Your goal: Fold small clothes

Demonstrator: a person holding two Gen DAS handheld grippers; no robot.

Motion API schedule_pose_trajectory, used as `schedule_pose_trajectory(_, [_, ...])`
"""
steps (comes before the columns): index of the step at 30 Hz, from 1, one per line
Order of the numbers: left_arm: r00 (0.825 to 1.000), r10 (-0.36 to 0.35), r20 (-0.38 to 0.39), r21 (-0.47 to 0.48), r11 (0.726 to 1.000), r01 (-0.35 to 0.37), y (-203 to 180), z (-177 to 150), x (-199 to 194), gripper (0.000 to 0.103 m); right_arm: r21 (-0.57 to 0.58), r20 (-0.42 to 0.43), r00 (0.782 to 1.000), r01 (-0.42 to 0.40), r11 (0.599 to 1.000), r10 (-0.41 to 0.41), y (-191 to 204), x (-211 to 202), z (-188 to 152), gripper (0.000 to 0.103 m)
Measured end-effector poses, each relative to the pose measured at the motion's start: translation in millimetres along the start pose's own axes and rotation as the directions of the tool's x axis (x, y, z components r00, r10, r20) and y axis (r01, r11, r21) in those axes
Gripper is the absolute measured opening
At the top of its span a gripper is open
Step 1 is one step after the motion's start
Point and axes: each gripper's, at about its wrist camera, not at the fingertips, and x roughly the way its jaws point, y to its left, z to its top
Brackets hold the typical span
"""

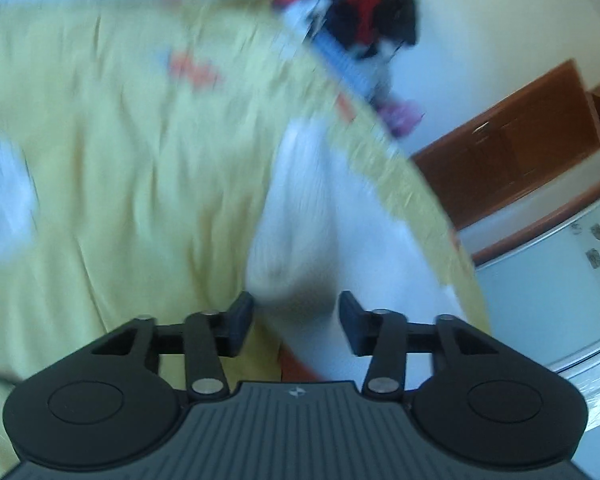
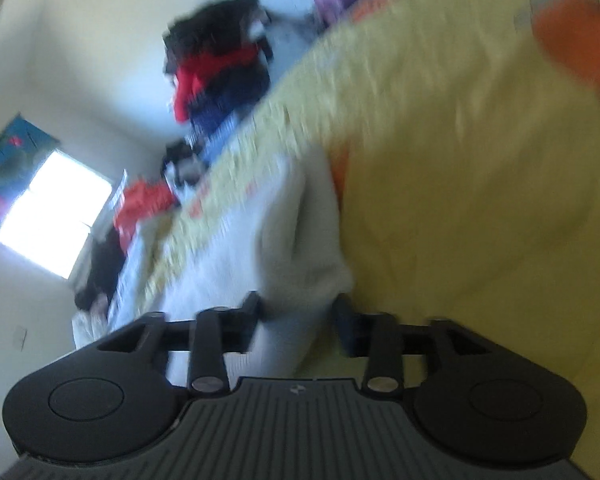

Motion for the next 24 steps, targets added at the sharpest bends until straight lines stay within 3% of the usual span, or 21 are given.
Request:
schedule_pose_trajectory(2, [0.992,0.011,0.127,0.075,0.997,-0.021,-12,17,-17,0.086,-0.106,0.091,0.996,0.026,0.994,-0.017,14,-3,21,0.066])
schedule_pose_trajectory(4, [0.975,0.04,0.22,0.136,0.988,-0.071,-28,35,-15,0.087,-0.207,0.107,0.993,0.066,0.976,-0.045,33,11,44,0.066])
schedule_pose_trajectory(6, [0.968,0.1,0.23,0.219,0.964,-0.152,-48,51,14,0.087,-0.303,0.086,0.996,0.046,0.952,-0.021,50,38,64,0.067])
schedule_pose_trajectory(8, [0.962,0.192,0.193,0.337,0.908,-0.249,-73,64,62,0.086,-0.378,0.047,0.998,0.061,0.924,-0.046,62,76,80,0.068])
schedule_pose_trajectory(10, [0.959,0.239,0.155,0.445,0.85,-0.283,-92,69,106,0.086,-0.438,0.009,0.994,0.1,0.893,-0.107,71,115,92,0.067])
schedule_pose_trajectory(12, [0.945,0.29,0.153,0.515,0.792,-0.327,-104,69,141,0.086,-0.513,-0.039,0.985,0.123,0.85,-0.166,82,151,97,0.067])
schedule_pose_trajectory(13, [0.932,0.334,0.144,0.54,0.762,-0.356,-107,67,158,0.084,-0.549,-0.059,0.979,0.129,0.826,-0.193,87,166,95,0.066])
schedule_pose_trajectory(15, [0.916,0.391,0.09,0.571,0.733,-0.369,-107,69,188,0.053,-0.621,-0.093,0.965,0.138,0.772,-0.247,92,188,84,0.049])
schedule_pose_trajectory(16, [0.908,0.41,0.084,0.585,0.718,-0.378,-106,67,196,0.03,-0.651,-0.107,0.953,0.149,0.745,-0.284,91,199,80,0.021])
schedule_pose_trajectory(17, [0.906,0.414,0.088,0.597,0.706,-0.381,-106,67,202,0.026,-0.669,-0.119,0.942,0.157,0.727,-0.313,90,205,74,0.013])
schedule_pose_trajectory(19, [0.915,0.393,0.091,0.59,0.719,-0.368,-106,72,200,0.018,-0.665,-0.125,0.947,0.141,0.733,-0.296,85,201,72,0.013])
schedule_pose_trajectory(22, [0.945,0.288,0.153,0.539,0.777,-0.324,-111,84,180,0.015,-0.597,-0.067,0.979,0.116,0.794,-0.194,90,183,90,0.011])
schedule_pose_trajectory(24, [0.938,0.31,0.157,0.519,0.782,-0.345,-109,83,184,0.015,-0.525,-0.009,0.99,0.115,0.843,-0.141,85,169,104,0.011])
